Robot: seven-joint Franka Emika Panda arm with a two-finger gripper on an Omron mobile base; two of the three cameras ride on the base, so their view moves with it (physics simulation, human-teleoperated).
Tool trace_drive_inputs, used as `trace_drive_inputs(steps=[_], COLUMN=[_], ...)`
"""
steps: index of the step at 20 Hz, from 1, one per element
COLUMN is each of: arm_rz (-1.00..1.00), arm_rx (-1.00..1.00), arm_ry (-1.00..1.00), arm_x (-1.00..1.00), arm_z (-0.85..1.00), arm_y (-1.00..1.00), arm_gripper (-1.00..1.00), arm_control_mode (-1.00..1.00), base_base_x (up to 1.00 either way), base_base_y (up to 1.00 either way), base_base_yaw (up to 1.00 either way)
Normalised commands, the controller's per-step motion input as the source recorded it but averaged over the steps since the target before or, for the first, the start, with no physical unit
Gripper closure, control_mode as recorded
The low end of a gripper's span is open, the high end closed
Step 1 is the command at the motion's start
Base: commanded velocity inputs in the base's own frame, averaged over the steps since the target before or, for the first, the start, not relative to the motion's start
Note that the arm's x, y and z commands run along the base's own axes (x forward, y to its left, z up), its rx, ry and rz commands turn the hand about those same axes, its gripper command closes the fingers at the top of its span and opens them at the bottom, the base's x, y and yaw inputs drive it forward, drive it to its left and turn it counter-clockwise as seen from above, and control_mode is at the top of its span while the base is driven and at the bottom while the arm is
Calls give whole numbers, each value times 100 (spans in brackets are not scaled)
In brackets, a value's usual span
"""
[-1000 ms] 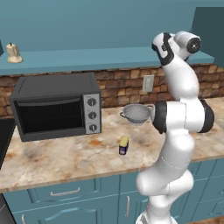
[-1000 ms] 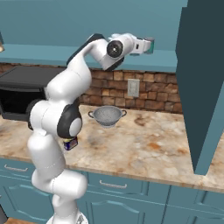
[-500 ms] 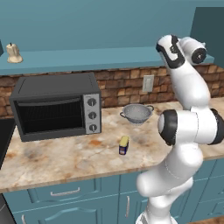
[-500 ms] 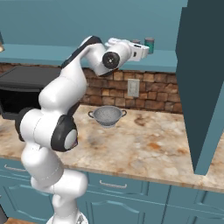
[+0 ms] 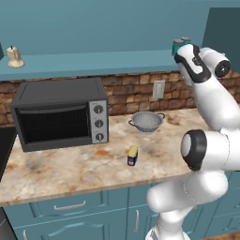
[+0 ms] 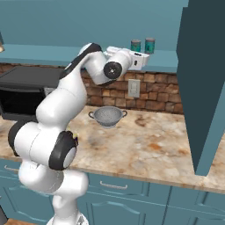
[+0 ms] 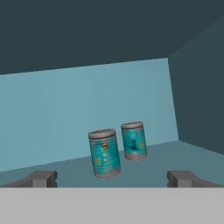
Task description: Pick the cans from the counter and place them in their designated side in the cabinet.
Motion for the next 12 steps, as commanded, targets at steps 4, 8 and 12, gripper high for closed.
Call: trace_drive_inputs(steps=[4, 8, 12], arm_rz=[10, 9, 8], arm_rx=[0, 0, -1], arm_ry=[7, 3, 1], arm_x=[-61, -66, -64], arm_z=[0, 1, 2], arm_y=[10, 27, 46], arm_gripper=[-100, -100, -100], arm_control_mode=[-100, -100, -100], base_base_x=[0, 0, 0], base_base_y=[0, 0, 0], base_base_yaw=[0, 0, 0])
